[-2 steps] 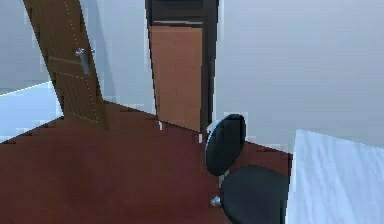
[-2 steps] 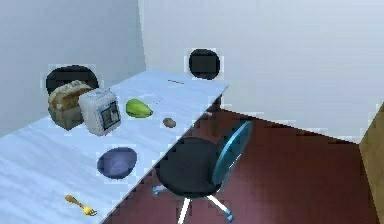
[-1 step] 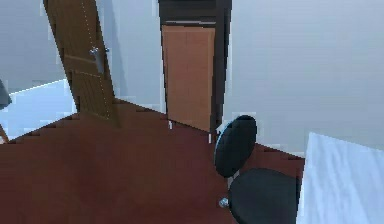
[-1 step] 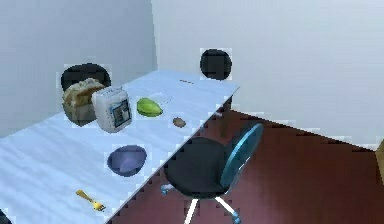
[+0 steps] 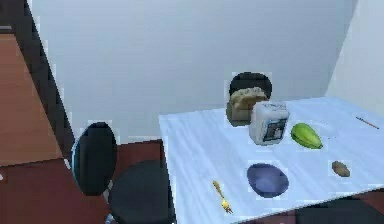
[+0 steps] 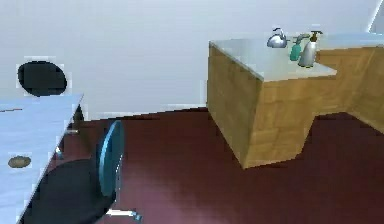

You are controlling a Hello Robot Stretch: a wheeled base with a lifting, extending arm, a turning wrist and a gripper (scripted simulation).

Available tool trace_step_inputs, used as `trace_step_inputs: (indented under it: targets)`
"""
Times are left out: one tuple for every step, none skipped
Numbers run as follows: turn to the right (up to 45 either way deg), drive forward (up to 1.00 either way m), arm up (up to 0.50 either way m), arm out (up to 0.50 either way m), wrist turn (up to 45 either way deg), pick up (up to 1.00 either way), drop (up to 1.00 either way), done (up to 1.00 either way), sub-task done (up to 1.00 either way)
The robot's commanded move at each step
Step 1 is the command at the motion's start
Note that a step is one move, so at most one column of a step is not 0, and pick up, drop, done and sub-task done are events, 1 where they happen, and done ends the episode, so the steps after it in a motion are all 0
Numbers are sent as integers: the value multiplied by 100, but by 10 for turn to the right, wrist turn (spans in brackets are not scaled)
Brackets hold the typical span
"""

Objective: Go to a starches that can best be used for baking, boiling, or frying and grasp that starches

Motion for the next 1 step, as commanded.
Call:
trace_step_inputs:
  targets:
    - [360,0,0,0,0,0,0,0,0]
